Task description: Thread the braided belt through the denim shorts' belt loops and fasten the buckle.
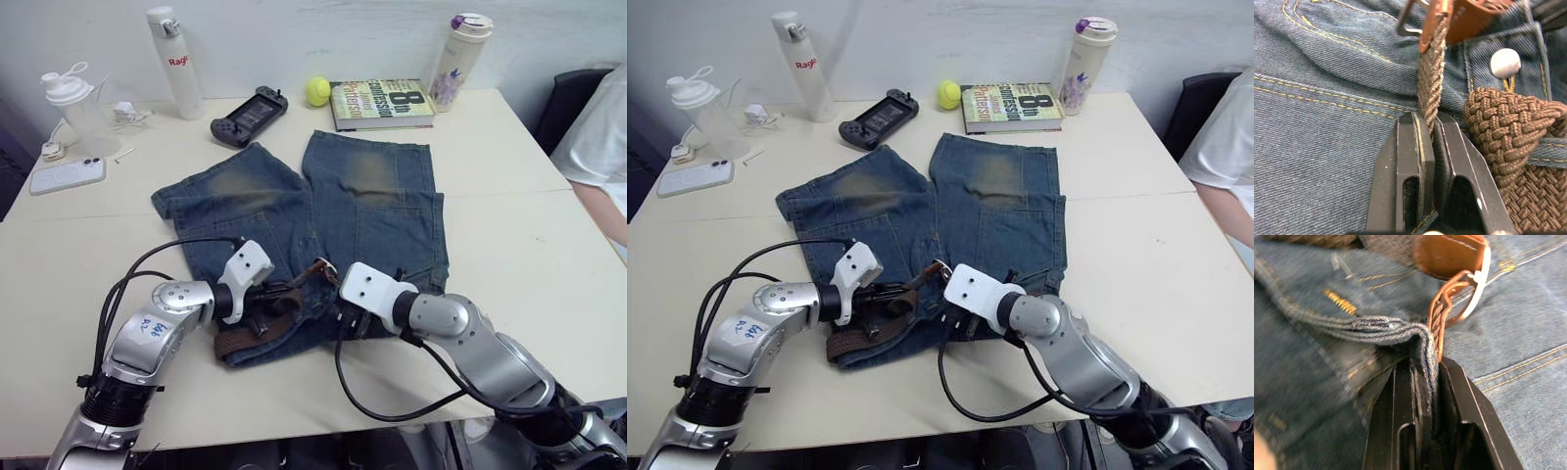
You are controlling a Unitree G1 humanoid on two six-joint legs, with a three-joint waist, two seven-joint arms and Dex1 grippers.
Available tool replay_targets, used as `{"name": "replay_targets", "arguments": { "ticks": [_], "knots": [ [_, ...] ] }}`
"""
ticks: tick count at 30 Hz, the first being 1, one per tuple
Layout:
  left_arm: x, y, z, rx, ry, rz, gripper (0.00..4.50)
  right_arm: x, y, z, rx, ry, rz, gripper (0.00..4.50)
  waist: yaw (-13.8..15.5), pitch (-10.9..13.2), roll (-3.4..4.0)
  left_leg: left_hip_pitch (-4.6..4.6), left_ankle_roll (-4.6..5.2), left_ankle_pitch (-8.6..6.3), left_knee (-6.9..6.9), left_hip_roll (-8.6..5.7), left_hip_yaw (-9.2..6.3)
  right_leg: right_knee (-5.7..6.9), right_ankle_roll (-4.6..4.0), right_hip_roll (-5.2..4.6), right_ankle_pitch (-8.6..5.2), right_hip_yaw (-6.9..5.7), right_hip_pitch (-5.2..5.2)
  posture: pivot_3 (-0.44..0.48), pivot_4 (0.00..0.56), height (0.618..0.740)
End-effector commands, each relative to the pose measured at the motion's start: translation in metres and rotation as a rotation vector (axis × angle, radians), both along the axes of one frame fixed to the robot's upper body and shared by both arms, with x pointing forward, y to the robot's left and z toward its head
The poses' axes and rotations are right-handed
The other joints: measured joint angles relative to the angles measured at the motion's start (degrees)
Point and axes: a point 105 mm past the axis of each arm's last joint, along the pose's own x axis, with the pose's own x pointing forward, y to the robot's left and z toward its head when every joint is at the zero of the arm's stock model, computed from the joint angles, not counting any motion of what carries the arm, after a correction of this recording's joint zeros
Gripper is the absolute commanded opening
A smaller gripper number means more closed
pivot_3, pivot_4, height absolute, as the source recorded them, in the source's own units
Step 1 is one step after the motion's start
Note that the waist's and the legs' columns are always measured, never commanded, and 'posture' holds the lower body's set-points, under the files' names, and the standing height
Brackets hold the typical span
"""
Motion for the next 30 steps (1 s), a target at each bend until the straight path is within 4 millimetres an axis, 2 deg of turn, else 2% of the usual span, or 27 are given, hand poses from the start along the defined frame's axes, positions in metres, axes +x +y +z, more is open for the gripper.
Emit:
{"name": "replay_targets", "arguments": {
  "ticks": [1, 6, 19, 25, 30],
  "knots": [
    [-0.017, 0.014, -0.003, 0.094, 0.035, -0.043, 0.00, 0.006, 0.002, 0.015, 0.055, -0.069, -0.046, 0.02, -0.1, 0.0, 0.00, 0.00, 0.00, 0.00, 0.00, 0.01, 0.00, 0.01, 0.00, 0.01, 0.00, 0.00, 0.00, 0.000, 0.150, 0.740],
    [-0.005, 0.029, -0.011, 0.140, 0.074, 0.072, 0.00, 0.003, 0.006, 0.015, 0.054, -0.080, -0.034, 0.02, -0.2, 0.0, 0.01, 0.00, -0.01, -0.01, -0.03, 0.04, 0.01, 0.10, 0.00, 0.02, 0.00, 0.01, -0.02, 0.000, 0.150, 0.740],
    [0.006, 0.021, -0.007, 0.141, 0.099, 0.202, 0.00, -0.002, 0.011, 0.013, 0.049, -0.076, -0.021, 0.02, 0.0, 0.0, 0.00, 0.03, -0.03, 0.01, 0.03, 0.02, 0.01, 0.21, 0.00, 0.02, 0.00, 0.02, -0.01, 0.000, 0.150, 0.740],
    [-0.003, 0.025, -0.011, 0.205, 0.097, 0.196, 0.00, 0.002, 0.008, 0.017, 0.055, -0.085, -0.049, 0.02, -0.1, 0.0, 0.00, 0.03, -0.04, 0.01, 0.01, 0.04, 0.00, 0.22, 0.00, 0.03, 0.00, 0.03, -0.01, 0.000, 0.150, 0.740],
    [0.004, 0.016, -0.006, 0.211, 0.068, 0.191, 0.00, -0.002, 0.016, 0.019, 0.011, -0.107, 0.027, 0.02, -0.1, 0.0, 0.00, 0.03, -0.04, 0.01, 0.01, 0.03, 0.01, 0.19, 0.00, 0.03, 0.00, 0.03, -0.01, 0.000, 0.150, 0.740]
  ]
}}
